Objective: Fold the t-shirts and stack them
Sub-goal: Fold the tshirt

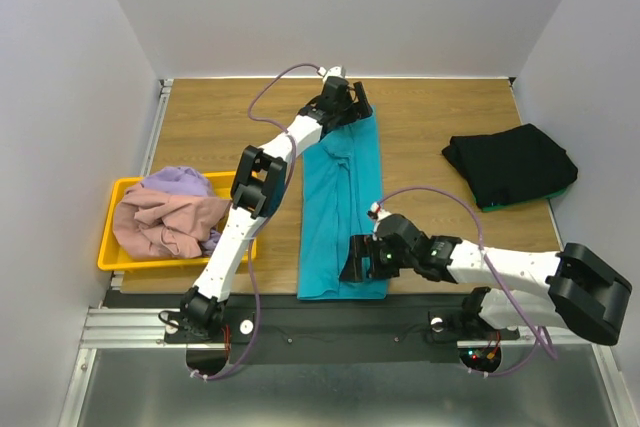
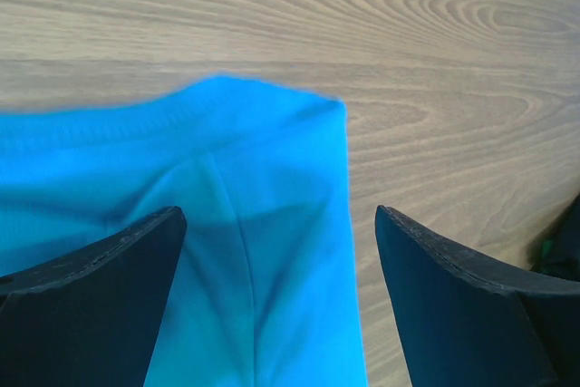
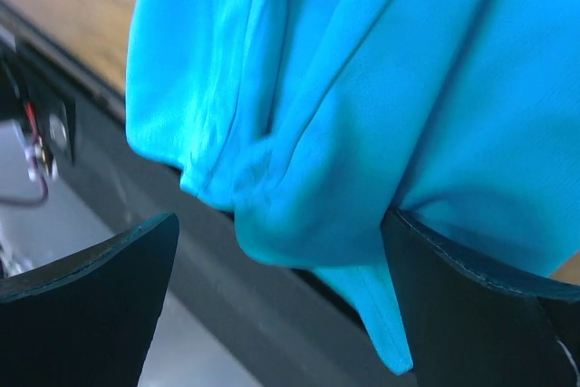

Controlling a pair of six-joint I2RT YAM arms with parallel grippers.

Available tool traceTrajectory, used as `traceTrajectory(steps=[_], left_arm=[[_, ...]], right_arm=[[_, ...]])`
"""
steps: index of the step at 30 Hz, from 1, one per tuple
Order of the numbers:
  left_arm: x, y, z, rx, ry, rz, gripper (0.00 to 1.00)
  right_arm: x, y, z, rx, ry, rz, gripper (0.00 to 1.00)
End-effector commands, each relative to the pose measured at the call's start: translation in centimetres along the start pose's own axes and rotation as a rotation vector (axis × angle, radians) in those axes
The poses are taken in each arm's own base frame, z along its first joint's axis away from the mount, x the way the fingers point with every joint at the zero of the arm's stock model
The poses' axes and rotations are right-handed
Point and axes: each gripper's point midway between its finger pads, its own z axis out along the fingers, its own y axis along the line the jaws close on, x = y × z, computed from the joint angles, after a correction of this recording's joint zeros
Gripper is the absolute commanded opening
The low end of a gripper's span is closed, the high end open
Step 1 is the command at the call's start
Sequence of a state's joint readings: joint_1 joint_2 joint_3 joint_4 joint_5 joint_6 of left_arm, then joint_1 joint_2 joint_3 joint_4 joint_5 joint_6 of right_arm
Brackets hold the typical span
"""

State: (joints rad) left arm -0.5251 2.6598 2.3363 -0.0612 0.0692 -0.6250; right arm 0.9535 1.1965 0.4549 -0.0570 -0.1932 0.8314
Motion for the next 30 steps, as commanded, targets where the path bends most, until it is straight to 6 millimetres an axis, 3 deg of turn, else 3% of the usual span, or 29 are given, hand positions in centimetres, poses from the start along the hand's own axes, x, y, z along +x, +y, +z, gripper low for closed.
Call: traceTrajectory(steps=[1, 5, 7, 12, 16, 18, 21, 22, 23, 24, 25, 27, 28, 29, 30], left_arm=[[-1.6, 0.6, 0.3, -0.002, -0.049, 0.008, 0.99], [-1.3, 1.4, 0.5, -0.017, -0.042, 0.004, 0.99], [-0.8, 1.7, 0.6, -0.018, -0.028, -0.002, 0.99], [-1.0, 1.4, 0.5, -0.008, -0.030, 0.002, 0.99], [-3.0, -0.5, -0.7, 0.034, -0.059, 0.005, 0.99], [-5.6, -2.6, -2.3, 0.067, -0.105, 0.022, 0.99], [-10.7, -5.8, -6.1, 0.089, -0.206, 0.063, 0.99], [-12.1, -6.5, -7.4, 0.087, -0.235, 0.076, 0.99], [-14.7, -8.2, -10.3, 0.108, -0.282, 0.091, 0.99], [-16.0, -8.7, -11.9, 0.108, -0.304, 0.109, 0.99], [-18.1, -9.9, -15.3, 0.124, -0.343, 0.111, 0.99], [-19.4, -10.7, -18.5, 0.147, -0.358, 0.127, 0.99], [-19.7, -10.9, -21.5, 0.147, -0.365, 0.137, 0.99], [-19.6, -10.7, -22.9, 0.136, -0.369, 0.146, 0.99], [-19.4, -10.3, -24.2, 0.115, -0.369, 0.152, 0.99]], right_arm=[[4.7, -0.6, -1.1, 0.028, 0.174, 0.009, 1.00], [6.8, 0.8, -1.7, 0.001, 0.252, -0.050, 1.00], [6.7, 1.2, -2.1, 0.015, 0.248, -0.073, 1.00], [4.6, 4.2, -3.7, -0.074, 0.164, -0.139, 1.00], [2.6, 5.2, -4.2, -0.078, 0.080, -0.177, 1.00], [0.7, 6.4, -4.6, -0.080, 0.018, -0.208, 1.00], [-2.2, 7.5, -4.7, -0.037, -0.083, -0.231, 1.00], [-3.8, 6.9, -4.8, 0.029, -0.153, -0.226, 1.00], [-4.9, 6.6, -4.6, 0.073, -0.193, -0.209, 1.00], [-6.8, 6.9, -5.1, 0.100, -0.262, -0.188, 1.00], [-8.8, 6.2, -5.5, 0.162, -0.353, -0.168, 1.00], [-12.0, 4.8, -5.8, 0.244, -0.441, -0.119, 1.00], [-14.0, 4.8, -6.5, 0.273, -0.488, -0.124, 1.00], [-15.2, 4.7, -6.5, 0.278, -0.499, -0.102, 1.00], [-16.7, 2.6, -5.7, 0.347, -0.490, -0.093, 1.00]])
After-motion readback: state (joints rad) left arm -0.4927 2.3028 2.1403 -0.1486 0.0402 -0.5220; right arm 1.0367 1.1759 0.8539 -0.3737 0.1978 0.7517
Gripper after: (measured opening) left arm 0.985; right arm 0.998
